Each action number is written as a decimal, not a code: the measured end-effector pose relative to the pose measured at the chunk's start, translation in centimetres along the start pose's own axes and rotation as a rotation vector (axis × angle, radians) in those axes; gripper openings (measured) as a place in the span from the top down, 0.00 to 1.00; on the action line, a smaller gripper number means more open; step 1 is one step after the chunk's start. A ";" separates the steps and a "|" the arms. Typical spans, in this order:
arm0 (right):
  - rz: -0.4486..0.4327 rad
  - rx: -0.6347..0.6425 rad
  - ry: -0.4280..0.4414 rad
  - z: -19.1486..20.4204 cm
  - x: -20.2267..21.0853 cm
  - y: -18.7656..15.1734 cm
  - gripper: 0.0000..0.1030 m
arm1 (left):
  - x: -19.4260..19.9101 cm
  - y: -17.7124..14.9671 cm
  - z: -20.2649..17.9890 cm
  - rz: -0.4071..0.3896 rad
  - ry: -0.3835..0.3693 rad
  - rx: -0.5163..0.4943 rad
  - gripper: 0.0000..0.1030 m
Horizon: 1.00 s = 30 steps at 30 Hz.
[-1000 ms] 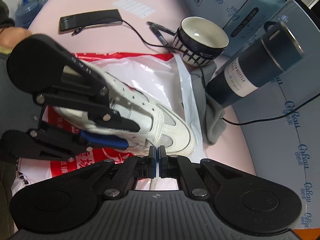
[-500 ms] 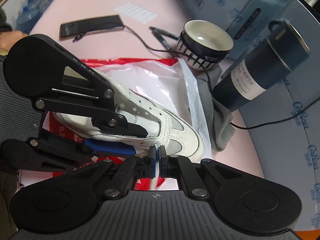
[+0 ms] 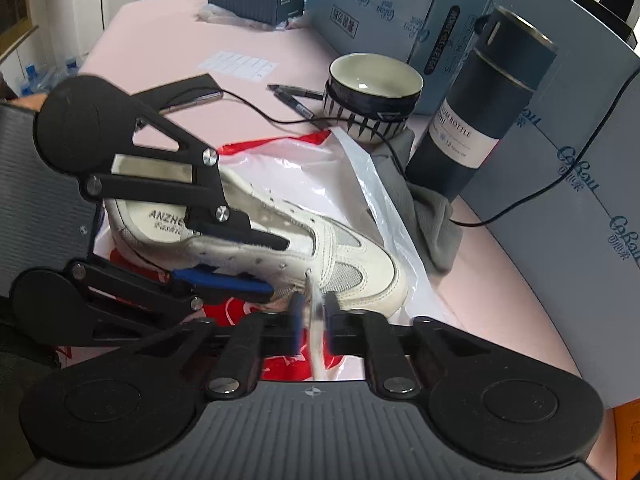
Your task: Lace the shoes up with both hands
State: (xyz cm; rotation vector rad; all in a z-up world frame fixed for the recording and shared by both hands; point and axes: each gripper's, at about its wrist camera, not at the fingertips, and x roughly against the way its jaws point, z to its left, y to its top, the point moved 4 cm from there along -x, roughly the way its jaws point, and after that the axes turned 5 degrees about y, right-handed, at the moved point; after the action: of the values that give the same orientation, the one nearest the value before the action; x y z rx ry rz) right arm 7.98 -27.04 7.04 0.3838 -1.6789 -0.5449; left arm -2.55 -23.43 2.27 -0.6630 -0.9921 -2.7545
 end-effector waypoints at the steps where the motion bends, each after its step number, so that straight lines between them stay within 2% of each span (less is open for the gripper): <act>1: 0.000 0.001 0.000 0.0 0.0 0.0 0.95 | 0.0 0.0 0.0 0.002 0.000 0.002 0.79; 14: 0.051 0.109 0.017 0.9 -1.2 1.0 0.98 | 0.0 0.1 0.3 0.001 -0.004 0.027 0.79; 18: 0.074 0.183 0.008 1.3 -1.5 1.5 0.98 | 0.5 0.5 0.2 -0.054 -0.015 0.027 0.78; 20: 0.079 0.265 -0.004 2.0 -1.8 1.8 0.98 | 0.4 0.6 0.0 -0.059 -0.033 0.028 0.66; 22: 0.077 0.320 -0.019 2.4 -2.0 1.9 0.98 | 0.4 0.5 -0.1 -0.060 -0.037 0.027 0.64; 24: 0.065 0.312 -0.025 2.3 -1.9 1.8 0.97 | 1.0 0.4 0.3 -0.082 -0.028 0.032 0.64; 26: 0.034 0.250 -0.026 1.9 -1.2 1.8 0.92 | 1.9 0.3 0.7 -0.113 -0.011 0.040 0.60; 28: -0.011 0.180 -0.028 1.6 -0.2 1.6 0.67 | 2.7 -0.1 1.5 -0.130 0.015 0.047 0.52; 30: -0.051 0.114 -0.048 1.3 0.9 1.3 0.64 | 3.7 -0.9 2.7 -0.146 0.034 0.077 0.45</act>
State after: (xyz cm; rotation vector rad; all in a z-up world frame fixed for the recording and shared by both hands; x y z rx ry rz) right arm 6.56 -26.21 8.37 0.5007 -1.7555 -0.5004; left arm -5.14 -20.98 5.28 -0.5509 -1.1764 -2.8230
